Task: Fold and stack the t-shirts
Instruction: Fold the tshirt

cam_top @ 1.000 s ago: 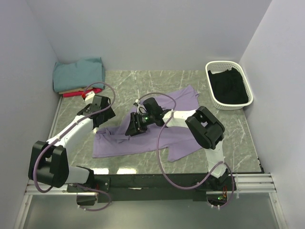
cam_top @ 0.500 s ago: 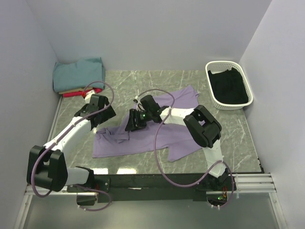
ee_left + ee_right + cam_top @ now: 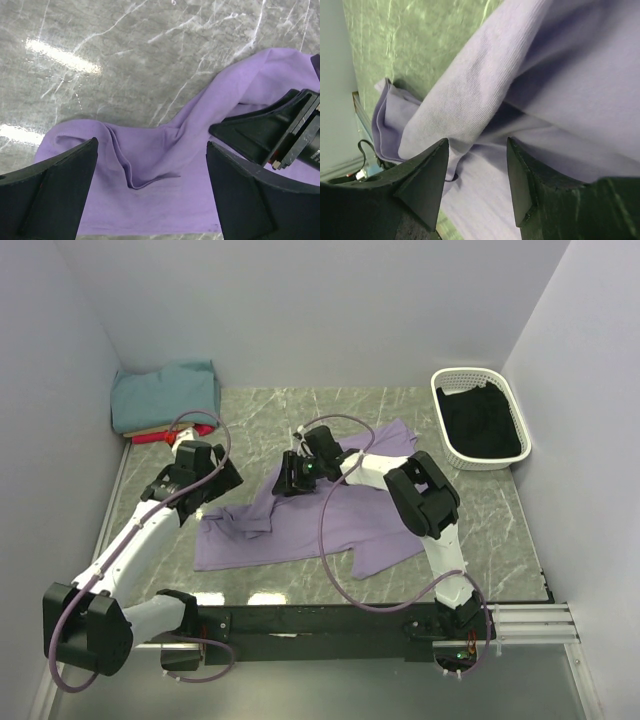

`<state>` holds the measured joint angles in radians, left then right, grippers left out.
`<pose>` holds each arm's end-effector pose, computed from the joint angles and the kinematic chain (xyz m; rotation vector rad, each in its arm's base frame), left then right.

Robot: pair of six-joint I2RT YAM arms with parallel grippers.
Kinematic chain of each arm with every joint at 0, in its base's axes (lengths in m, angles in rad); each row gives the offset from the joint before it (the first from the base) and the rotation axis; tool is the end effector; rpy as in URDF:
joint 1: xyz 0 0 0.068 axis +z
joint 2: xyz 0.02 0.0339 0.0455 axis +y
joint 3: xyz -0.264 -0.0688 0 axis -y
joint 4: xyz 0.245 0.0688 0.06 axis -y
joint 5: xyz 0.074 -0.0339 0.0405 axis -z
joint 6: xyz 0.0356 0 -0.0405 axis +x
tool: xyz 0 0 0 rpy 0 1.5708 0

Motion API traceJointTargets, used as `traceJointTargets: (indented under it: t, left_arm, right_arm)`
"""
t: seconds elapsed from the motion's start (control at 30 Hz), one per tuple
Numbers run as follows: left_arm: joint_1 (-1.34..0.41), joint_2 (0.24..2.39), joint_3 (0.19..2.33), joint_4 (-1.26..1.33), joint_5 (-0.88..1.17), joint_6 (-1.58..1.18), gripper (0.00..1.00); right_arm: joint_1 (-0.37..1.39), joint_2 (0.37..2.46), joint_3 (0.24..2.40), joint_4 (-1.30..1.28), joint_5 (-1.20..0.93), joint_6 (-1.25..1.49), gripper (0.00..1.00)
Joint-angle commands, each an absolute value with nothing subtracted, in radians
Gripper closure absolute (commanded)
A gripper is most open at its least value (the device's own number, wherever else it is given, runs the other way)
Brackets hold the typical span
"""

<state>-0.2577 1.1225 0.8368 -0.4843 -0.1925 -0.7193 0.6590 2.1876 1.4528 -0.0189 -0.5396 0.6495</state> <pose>0.2297 -0.0535 0.2641 -0.6273 2.2524 -0.2649 0.3611 0.3028 0.1376 -0.3154 2.5326 1.2237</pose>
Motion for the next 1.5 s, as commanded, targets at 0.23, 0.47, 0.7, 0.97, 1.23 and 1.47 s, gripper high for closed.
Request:
traceJointTargets:
  t: [0.23,0.47,0.7,0.97,1.23,1.47]
  left_arm:
    - [-0.267,1.075,0.804,-0.46,-0.019,-0.719,0.18]
    - [-0.302,1.04,0.773,-0.505,0.046,-0.726,0.28]
    - [-0.365,1.072,0.808,-0.541,0.057,-0.707,0.32]
    - [-0.477,1.147,0.85,-0.543,0.011,-0.71,0.35]
    - [-0.563,1.285,0.914,-0.613,-0.204,-0.692,0.42]
    - [-0.565,1.339,0.951,-0.601,-0.402,-0.66,0.43]
  right_arm:
    - [0.635,2.226,1.503,0.081,-0.593,0.66,0.43]
    - [0.635,2.25,1.578,0.11,-0.643,0.664,0.61]
    - [0.634,2.263,1.646,0.066,-0.644,0.637,0.87]
    - [0.621,2.335,1.761,0.034,-0.681,0.63,1.0]
    - [0.617,2.365,1.818,0.009,-0.706,0.627,1.0]
    - [0.615,2.361,1.798,0.021,-0.716,0.626,1.0]
